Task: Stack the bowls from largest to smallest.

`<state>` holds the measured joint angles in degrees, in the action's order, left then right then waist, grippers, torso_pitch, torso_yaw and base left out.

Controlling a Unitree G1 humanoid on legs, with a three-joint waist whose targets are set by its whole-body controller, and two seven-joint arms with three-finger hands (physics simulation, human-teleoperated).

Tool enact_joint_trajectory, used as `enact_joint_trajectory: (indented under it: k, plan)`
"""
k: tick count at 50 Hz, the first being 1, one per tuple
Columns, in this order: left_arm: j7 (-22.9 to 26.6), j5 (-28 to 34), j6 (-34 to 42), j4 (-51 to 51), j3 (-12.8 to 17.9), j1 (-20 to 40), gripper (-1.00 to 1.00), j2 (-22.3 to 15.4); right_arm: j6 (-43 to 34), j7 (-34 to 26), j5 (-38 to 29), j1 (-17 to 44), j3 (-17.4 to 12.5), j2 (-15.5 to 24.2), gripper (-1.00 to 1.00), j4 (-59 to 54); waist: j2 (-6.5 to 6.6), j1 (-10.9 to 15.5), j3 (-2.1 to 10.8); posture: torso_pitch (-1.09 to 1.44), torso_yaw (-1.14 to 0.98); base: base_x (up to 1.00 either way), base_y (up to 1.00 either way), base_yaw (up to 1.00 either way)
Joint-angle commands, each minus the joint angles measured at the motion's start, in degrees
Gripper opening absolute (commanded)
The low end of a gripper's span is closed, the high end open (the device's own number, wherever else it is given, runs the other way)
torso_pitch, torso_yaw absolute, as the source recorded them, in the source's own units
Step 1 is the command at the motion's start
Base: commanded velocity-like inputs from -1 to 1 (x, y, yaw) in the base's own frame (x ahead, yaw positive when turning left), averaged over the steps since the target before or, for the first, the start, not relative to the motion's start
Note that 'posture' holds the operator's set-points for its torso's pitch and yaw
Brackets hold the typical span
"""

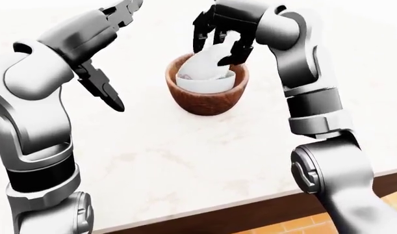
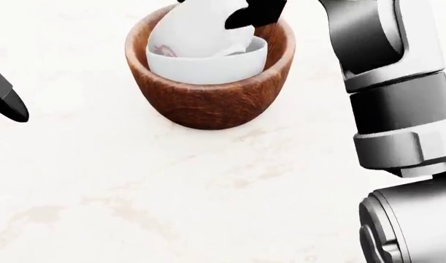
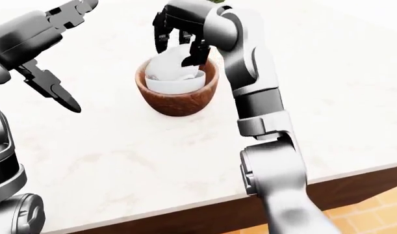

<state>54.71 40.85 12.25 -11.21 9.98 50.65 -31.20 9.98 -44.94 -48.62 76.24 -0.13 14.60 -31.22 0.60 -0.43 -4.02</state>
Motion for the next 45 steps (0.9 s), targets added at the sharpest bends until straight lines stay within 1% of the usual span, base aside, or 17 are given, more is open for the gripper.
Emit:
enact_joint_trajectory:
  k: [1,2,4,10,15,17,21,25,26,28,32,34,36,38,40,42,45]
  plan:
    - [-1.1,0.1,-0.3,-1.6,1.0,1.8,1.0,-0.8,-0.3,-0.3,1.1,1.1,-0.7,0.5,0.13,2.9,0.29,0.0,1.76,0.0,0.0,0.0,0.0,0.0]
    - [-1.0,0.1,-0.3,-1.7,1.1,1.7,1.0,-0.8,-0.4,-0.7,1.3,0.2,-0.8,0.6,0.2,4.0,0.26,0.0,1.75,0.0,0.0,0.0,0.0,0.0]
    - [-1.1,0.0,-0.4,-1.6,1.1,1.6,1.0,-0.9,-0.6,-1.6,1.7,-0.8,-1.0,1.0,0.25,5.6,0.19,0.0,1.77,0.0,0.0,0.0,0.0,0.0]
    - [-0.8,0.0,-0.1,-1.7,1.2,2.1,1.0,-1.1,-3.5,-6.8,4.3,-0.7,-2.5,3.2,0.24,12.5,0.12,0.0,1.85,0.0,0.0,0.0,0.0,0.0]
    - [-0.7,-0.4,0.0,-1.8,1.8,1.9,1.0,-1.8,-6.8,-12.1,8.3,-1.6,-5.0,7.5,0.23,21.5,-0.01,0.2,1.52,0.0,0.0,0.0,0.0,0.0]
    - [-1.1,-0.6,0.0,-1.8,2.3,1.6,1.0,-2.3,-9.6,-15.0,10.6,-2.8,-6.6,9.7,0.22,26.9,-0.12,0.2,1.44,0.0,0.0,0.0,0.0,0.0]
    - [-1.8,-0.9,-0.3,-2.3,3.3,0.5,1.0,-3.9,-13.5,-19.0,16.0,-5.4,-10.2,16.5,0.21,34.9,-0.41,0.2,1.32,0.0,0.0,0.0,0.0,0.0]
    - [-2.4,-2.6,-1.1,-3.3,5.9,-2.4,1.0,-6.4,-16.5,-21.4,22.2,-8.9,-14.4,24.9,0.23,40.3,-0.67,0.3,1.29,0.0,0.0,0.0,0.0,0.0]
    - [-2.8,-3.0,-1.2,-3.6,6.8,-3.6,1.0,-7.0,-17.5,-21.5,24.0,-9.5,-15.7,27.1,0.31,41.3,-0.72,0.3,1.28,0.0,0.0,0.0,0.0,0.0]
    - [-3.1,-3.7,-1.0,-4.0,8.1,-5.5,1.0,-8.5,-18.2,-20.8,27.4,-11.1,-17.4,31.4,0.38,41.9,-0.74,0.3,1.27,0.0,0.0,0.0,0.0,0.0]
    - [-4.1,-7.0,-0.8,-3.6,12.6,-9.2,1.0,-12.8,-18.7,-18.6,34.7,-15.0,-21.5,40.9,0.48,41.0,-0.74,0.3,1.31,0.0,0.0,0.0,0.0,0.0]
    - [-4.8,-8.6,-0.8,-3.6,14.0,-10.9,1.0,-14.7,-18.7,-16.8,38.1,-17.5,-22.6,44.7,0.51,40.7,-0.79,0.3,1.23,0.0,0.0,0.0,0.0,0.0]
    - [-5.7,-10.2,-1.2,-3.9,17.1,-14.3,1.0,-16.7,-18.4,-15.4,42.1,-22.5,-26.3,49.0,0.59,40.9,-0.85,0.2,1.13,0.0,0.0,0.0,0.0,0.0]
    - [-6.8,-11.9,-2.7,-5.1,20.2,-18.8,1.0,-17.6,-18.2,-13.9,45.9,-29.7,-30.4,52.0,0.57,42.5,-1.03,0.3,1.03,0.0,0.0,0.0,0.0,0.0]
    - [-7.5,-13.4,-3.3,-5.8,22.5,-21.8,1.0,-18.4,-17.0,-11.4,49.1,-34.9,-32.9,54.6,0.58,42.3,-1.17,0.3,0.81,0.0,0.0,0.0,0.0,0.0]
    - [-7.7,-15.0,-3.9,-7.2,25.5,-25.4,1.0,-18.6,-16.5,-10.3,52.2,-40.1,-37.0,57.0,0.62,42.6,-1.26,0.4,0.77,0.0,0.0,0.0,0.0,0.0]
    - [-7.9,-16.7,-5.3,-8.1,29.5,-29.6,1.0,-18.8,-14.6,-10.2,56.1,-47.2,-44.2,60.5,0.65,41.4,-1.39,0.4,0.67,0.0,0.0,0.0,0.0,0.0]
